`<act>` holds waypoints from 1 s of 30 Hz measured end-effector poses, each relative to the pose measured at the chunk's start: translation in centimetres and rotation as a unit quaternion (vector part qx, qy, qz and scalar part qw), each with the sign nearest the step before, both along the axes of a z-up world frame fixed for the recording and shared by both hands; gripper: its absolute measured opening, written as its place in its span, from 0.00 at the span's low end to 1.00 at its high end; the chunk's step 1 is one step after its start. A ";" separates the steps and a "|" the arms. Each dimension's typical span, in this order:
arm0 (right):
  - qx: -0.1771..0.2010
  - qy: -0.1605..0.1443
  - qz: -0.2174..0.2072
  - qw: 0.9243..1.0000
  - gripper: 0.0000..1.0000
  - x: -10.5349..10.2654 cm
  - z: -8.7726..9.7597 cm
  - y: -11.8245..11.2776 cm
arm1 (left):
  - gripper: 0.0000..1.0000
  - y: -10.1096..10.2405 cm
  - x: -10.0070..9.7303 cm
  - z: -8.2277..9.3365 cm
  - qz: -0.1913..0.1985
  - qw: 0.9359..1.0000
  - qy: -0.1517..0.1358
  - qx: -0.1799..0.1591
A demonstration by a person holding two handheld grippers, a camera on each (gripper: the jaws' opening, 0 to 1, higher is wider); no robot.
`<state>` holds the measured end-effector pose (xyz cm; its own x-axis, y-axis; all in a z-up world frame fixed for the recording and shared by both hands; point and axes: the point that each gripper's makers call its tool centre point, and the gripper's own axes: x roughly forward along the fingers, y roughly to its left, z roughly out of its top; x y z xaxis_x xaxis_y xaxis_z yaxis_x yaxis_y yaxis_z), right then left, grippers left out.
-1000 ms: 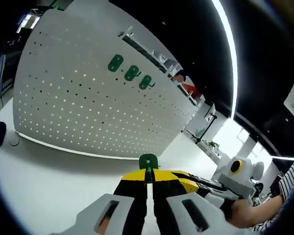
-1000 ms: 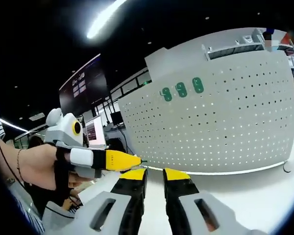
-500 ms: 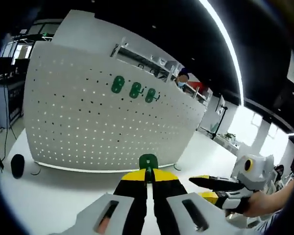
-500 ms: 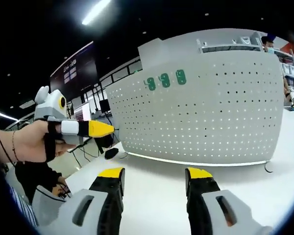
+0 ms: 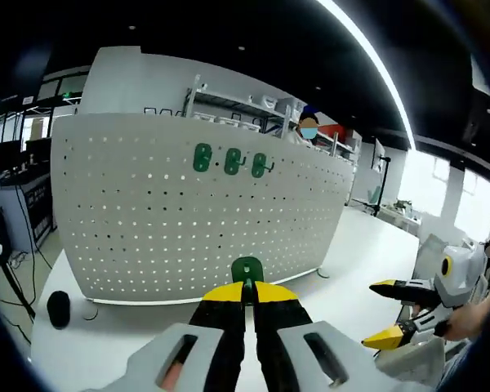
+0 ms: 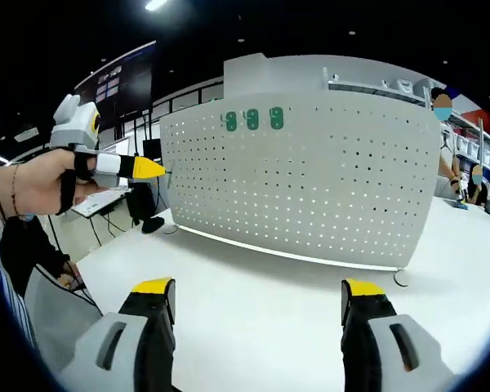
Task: Insert the hook assembly into the mounting plate slot until the hook locks in place.
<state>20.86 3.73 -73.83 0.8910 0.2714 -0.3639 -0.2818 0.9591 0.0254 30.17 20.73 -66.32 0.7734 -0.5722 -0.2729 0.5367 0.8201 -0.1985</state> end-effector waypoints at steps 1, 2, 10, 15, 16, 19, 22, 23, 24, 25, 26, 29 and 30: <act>0.001 0.001 0.000 1.000 0.82 -0.1 0.0 0.0 | 0.02 0.2 0.1 0.0 0.004 1.000 0.000 -0.001; 0.006 0.006 -0.004 1.000 0.83 -0.3 -0.1 -0.2 | 0.02 0.4 0.2 0.1 0.010 1.000 -0.001 -0.001; 0.003 0.025 -0.026 0.999 0.87 -1.5 -1.9 -0.8 | 0.02 1.6 0.9 0.4 0.038 0.999 -0.012 0.002; -0.020 0.018 -0.023 0.999 0.89 -1.6 -2.0 -0.8 | 0.01 2.4 1.3 0.6 0.056 0.998 -0.027 0.013; -0.018 0.015 -0.022 0.999 0.90 -1.6 -1.8 -0.7 | 0.01 2.5 1.4 0.6 0.060 0.998 -0.029 0.011; -0.017 0.011 -0.020 1.000 0.90 -1.5 -2.0 -0.5 | 0.01 2.8 1.7 0.7 0.069 0.997 -0.032 0.008; -0.050 -0.011 -0.014 0.999 0.89 -1.7 -1.7 -0.9 | 0.01 2.4 2.1 0.6 0.067 0.997 -0.031 0.009; -0.048 -0.019 -0.015 0.999 0.88 -1.8 -1.4 -0.9 | 0.01 2.3 2.3 0.6 0.070 0.997 -0.035 0.012; -0.045 -0.032 -0.015 0.998 0.88 -1.7 -0.9 -0.9 | 0.01 2.3 2.4 0.7 0.073 0.997 -0.037 0.014; -0.041 -0.039 -0.016 0.998 0.88 -1.6 -0.7 -0.9 | 0.01 2.2 2.7 0.8 0.077 0.996 -0.041 0.015; -0.042 -0.037 -0.019 0.998 0.89 -1.6 -0.8 -1.1 | 0.01 2.2 2.8 0.9 0.080 0.996 -0.045 0.016; -0.042 -0.025 -0.026 0.998 0.89 -1.4 -1.3 -1.4 | 0.01 2.1 3.6 1.0 0.091 0.994 -0.054 0.023; -0.044 -0.021 -0.027 0.998 0.89 -1.4 -1.5 -1.4 | 0.01 2.1 3.9 1.1 0.097 0.993 -0.059 0.027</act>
<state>19.43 2.29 -75.31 0.9183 0.1914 -0.3466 -0.2288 0.9710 -0.0700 34.05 22.86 -65.23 0.8959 -0.3969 -0.1997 0.3849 0.9178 -0.0973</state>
